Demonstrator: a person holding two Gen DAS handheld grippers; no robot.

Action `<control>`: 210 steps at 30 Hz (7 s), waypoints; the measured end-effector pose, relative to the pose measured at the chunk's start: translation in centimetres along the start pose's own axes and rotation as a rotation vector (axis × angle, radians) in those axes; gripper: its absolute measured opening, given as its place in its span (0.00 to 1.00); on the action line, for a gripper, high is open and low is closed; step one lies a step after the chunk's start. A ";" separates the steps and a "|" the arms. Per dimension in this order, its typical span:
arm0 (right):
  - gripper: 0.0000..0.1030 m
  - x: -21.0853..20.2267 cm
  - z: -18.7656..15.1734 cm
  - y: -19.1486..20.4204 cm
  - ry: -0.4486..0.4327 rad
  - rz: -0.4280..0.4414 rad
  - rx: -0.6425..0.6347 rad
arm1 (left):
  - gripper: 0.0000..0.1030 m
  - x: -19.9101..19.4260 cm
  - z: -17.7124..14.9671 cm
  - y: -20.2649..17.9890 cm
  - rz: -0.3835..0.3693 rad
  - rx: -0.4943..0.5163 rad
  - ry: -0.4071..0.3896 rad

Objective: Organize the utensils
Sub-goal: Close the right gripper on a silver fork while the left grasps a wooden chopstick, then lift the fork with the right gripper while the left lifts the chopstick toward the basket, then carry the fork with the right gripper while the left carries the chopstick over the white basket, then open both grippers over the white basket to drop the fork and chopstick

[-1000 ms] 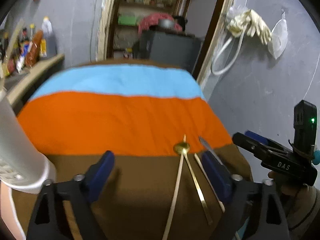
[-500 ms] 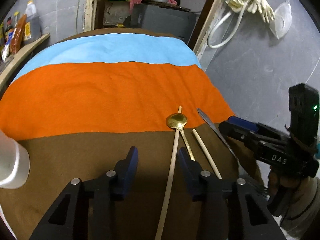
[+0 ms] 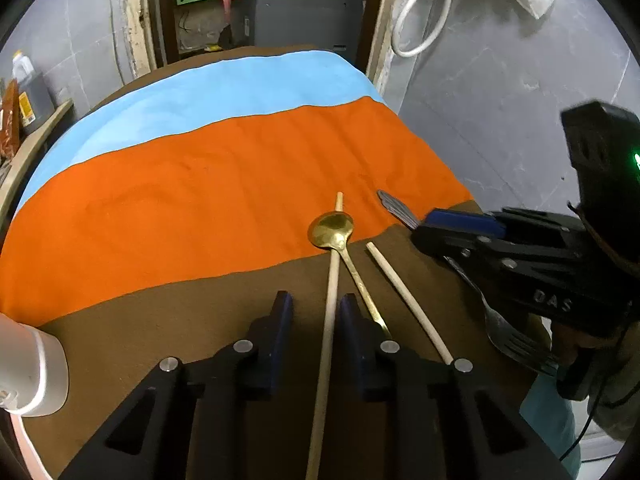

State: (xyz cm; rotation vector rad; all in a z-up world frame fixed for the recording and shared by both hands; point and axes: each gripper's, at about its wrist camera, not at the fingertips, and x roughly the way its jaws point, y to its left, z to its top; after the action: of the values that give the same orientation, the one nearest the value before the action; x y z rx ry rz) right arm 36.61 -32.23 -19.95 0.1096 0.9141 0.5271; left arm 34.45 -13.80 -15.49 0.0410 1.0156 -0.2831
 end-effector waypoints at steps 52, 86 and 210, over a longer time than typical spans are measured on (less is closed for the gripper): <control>0.07 1.2 -0.7 2.2 0.130 -0.004 0.233 | 0.05 -1.9 -2.2 5.3 -0.012 -0.369 -0.009; 0.07 -1.6 -0.5 2.1 0.174 0.031 0.182 | 0.05 -2.7 -3.4 4.8 -0.146 -0.415 0.087; 0.18 -5.4 8.8 30.4 -0.508 0.092 -0.090 | 0.65 -23.2 -7.7 27.5 0.109 -0.460 -0.802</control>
State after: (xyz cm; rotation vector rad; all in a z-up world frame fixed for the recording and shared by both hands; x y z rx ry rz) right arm 28.99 -7.26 -1.18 0.1946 0.3906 0.5899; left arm 23.50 18.95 -2.70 -0.4055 0.2583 0.0498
